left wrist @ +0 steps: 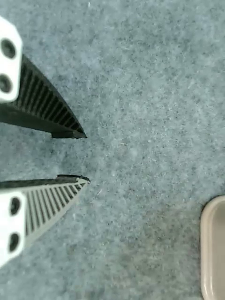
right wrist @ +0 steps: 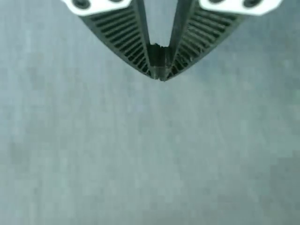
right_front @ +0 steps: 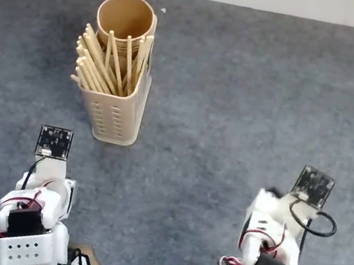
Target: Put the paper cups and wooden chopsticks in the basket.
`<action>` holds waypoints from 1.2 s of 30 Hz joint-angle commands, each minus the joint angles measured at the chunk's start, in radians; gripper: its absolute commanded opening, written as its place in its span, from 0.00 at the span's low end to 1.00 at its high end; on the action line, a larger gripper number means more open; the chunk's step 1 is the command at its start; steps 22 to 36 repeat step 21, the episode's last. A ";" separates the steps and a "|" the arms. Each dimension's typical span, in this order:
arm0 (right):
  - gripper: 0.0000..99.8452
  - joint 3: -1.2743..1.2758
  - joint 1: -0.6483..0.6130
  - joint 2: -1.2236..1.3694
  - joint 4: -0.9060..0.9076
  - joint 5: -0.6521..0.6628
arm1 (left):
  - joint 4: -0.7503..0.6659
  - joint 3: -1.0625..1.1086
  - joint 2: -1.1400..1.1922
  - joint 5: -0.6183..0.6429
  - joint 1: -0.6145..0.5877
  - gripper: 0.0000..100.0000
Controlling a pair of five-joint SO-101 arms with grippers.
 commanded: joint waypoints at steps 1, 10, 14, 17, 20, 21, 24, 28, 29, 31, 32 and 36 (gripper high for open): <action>0.01 0.147 0.015 -0.028 0.268 -0.012 | 0.006 0.018 -0.007 -0.015 0.015 0.16; 0.01 0.150 0.016 -0.079 0.280 -0.009 | 0.006 0.018 -0.007 -0.015 0.015 0.16; 0.01 0.150 0.016 -0.079 0.280 -0.009 | 0.006 0.018 -0.007 -0.015 0.015 0.16; 0.01 0.150 0.016 -0.079 0.280 -0.009 | 0.006 0.018 -0.007 -0.015 0.015 0.16; 0.01 0.150 0.016 -0.079 0.280 -0.009 | 0.006 0.018 -0.007 -0.015 0.015 0.16; 0.01 0.150 0.016 -0.079 0.280 -0.009 | 0.006 0.018 -0.007 -0.015 0.015 0.16; 0.01 0.150 0.016 -0.079 0.280 -0.009 | 0.006 0.018 -0.007 -0.015 0.015 0.16; 0.01 0.150 0.016 -0.079 0.280 -0.009 | 0.006 0.018 -0.007 -0.015 0.015 0.16; 0.01 0.150 0.016 -0.079 0.280 -0.009 | 0.006 0.018 -0.007 -0.015 0.015 0.16; 0.01 0.150 0.016 -0.079 0.280 -0.009 | 0.006 0.018 -0.007 -0.015 0.015 0.16; 0.01 0.150 0.016 -0.079 0.280 -0.009 | 0.006 0.018 -0.007 -0.015 0.015 0.16; 0.01 0.150 0.016 -0.079 0.280 -0.009 | 0.006 0.018 -0.007 -0.015 0.015 0.16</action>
